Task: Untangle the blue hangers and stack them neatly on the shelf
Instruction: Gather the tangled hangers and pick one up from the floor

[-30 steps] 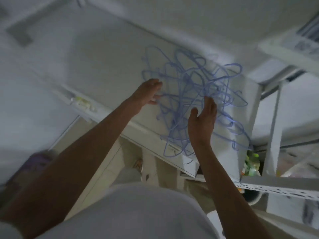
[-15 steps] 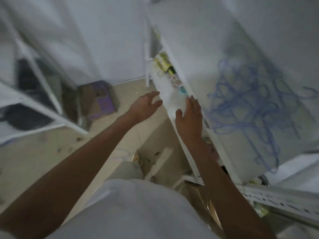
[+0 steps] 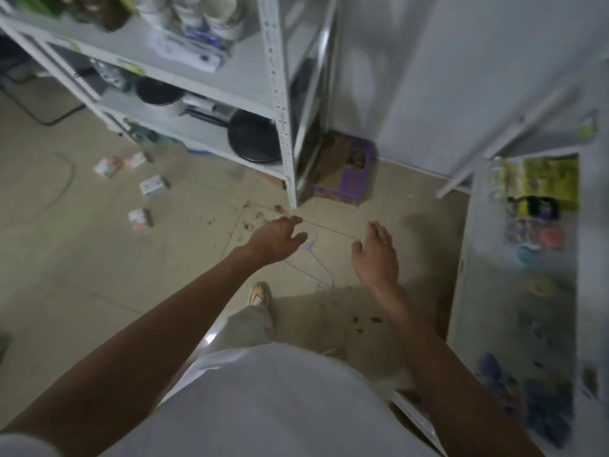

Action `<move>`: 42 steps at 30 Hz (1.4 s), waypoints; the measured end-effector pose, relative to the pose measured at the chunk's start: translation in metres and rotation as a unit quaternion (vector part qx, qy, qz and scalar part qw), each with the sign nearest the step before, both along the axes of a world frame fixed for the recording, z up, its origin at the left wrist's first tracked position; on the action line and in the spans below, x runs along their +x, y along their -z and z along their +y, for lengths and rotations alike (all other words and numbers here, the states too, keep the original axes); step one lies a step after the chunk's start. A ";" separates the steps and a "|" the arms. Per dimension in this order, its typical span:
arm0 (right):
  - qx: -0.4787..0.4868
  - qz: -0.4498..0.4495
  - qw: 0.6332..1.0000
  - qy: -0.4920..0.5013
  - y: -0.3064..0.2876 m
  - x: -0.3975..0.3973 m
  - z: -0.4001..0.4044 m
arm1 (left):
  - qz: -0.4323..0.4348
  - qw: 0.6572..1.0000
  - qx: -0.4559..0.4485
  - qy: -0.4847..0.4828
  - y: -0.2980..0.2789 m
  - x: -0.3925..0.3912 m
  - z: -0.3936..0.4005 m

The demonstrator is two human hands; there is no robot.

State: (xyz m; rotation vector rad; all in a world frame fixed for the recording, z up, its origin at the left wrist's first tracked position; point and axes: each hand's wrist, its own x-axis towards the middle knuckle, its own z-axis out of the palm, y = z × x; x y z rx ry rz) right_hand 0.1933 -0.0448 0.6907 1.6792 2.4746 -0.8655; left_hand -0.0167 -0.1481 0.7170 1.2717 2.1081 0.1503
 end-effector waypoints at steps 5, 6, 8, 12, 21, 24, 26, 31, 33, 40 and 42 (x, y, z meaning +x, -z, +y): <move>-0.026 -0.034 0.999 -0.007 0.039 -0.075 0.007 | 0.031 0.998 -0.007 0.048 0.031 -0.078 -0.004; -0.030 -0.041 0.999 -0.004 0.049 -0.086 0.008 | 0.031 0.998 -0.012 0.056 0.041 -0.094 0.000; -0.055 -0.057 0.997 0.007 0.070 -0.106 0.009 | 0.015 0.998 -0.023 0.054 0.062 -0.123 0.008; -0.099 -0.112 0.989 0.018 0.134 -0.134 0.016 | -0.043 0.997 -0.056 0.015 0.128 -0.165 0.022; -0.178 -0.165 0.969 -0.043 0.408 -0.172 0.035 | -0.131 0.971 -0.191 -0.053 0.428 -0.187 0.047; -0.192 -0.165 0.967 -0.041 0.524 -0.180 0.038 | -0.147 0.952 -0.217 -0.160 0.552 -0.193 0.061; -0.183 -0.145 0.972 -0.031 0.601 -0.184 0.037 | -0.145 0.936 -0.212 -0.241 0.627 -0.195 0.065; -0.155 -0.120 0.980 -0.027 0.758 -0.180 0.047 | -0.047 0.924 -0.190 -0.328 0.786 -0.205 0.070; -0.131 -0.130 0.983 0.020 0.800 -0.172 0.052 | 0.004 0.917 -0.168 -0.361 0.828 -0.208 0.065; -0.069 -0.157 0.982 0.083 0.859 -0.159 0.057 | 0.035 0.884 -0.100 -0.456 0.878 -0.199 0.055; -0.099 -0.119 0.984 0.091 0.857 -0.149 0.056 | -0.020 0.854 -0.109 -0.508 0.876 -0.202 0.054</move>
